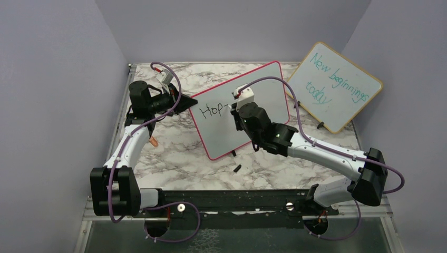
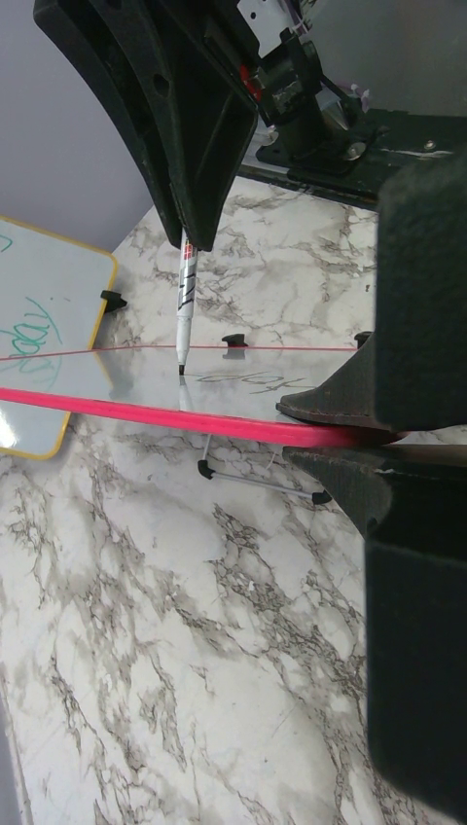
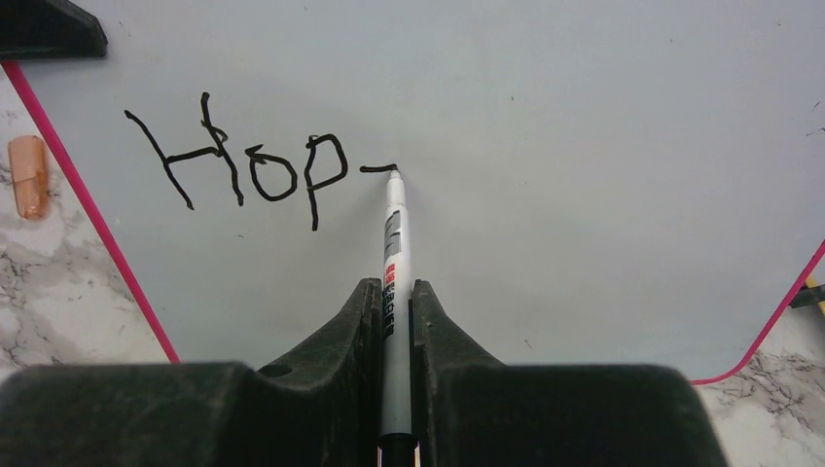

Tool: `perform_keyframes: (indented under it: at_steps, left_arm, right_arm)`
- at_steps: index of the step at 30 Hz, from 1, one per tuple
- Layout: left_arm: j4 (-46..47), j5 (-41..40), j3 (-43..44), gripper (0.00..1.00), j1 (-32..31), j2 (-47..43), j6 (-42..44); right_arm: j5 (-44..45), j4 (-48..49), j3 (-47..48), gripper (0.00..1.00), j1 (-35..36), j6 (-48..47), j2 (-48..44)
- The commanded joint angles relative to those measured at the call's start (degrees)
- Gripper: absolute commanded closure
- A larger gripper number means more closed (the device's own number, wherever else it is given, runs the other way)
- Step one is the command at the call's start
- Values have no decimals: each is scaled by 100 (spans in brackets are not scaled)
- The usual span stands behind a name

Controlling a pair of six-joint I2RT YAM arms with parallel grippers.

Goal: Write a sentence on the whiteboard

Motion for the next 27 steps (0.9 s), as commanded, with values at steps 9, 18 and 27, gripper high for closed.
perform_keyframes:
  at_steps: [9, 18, 27]
  left_arm:
    - [-658, -229, -183, 100, -137, 208, 888]
    - [-653, -244, -183, 100, -137, 206, 881]
    - [-657, -245, -183, 100, -136, 202, 888]
  right_arm:
    - [73, 371, 58, 99, -83, -96, 44]
    - [-214, 500, 72, 99, -83, -160, 45]
    - [-520, 380, 134, 99, -83, -193, 98]
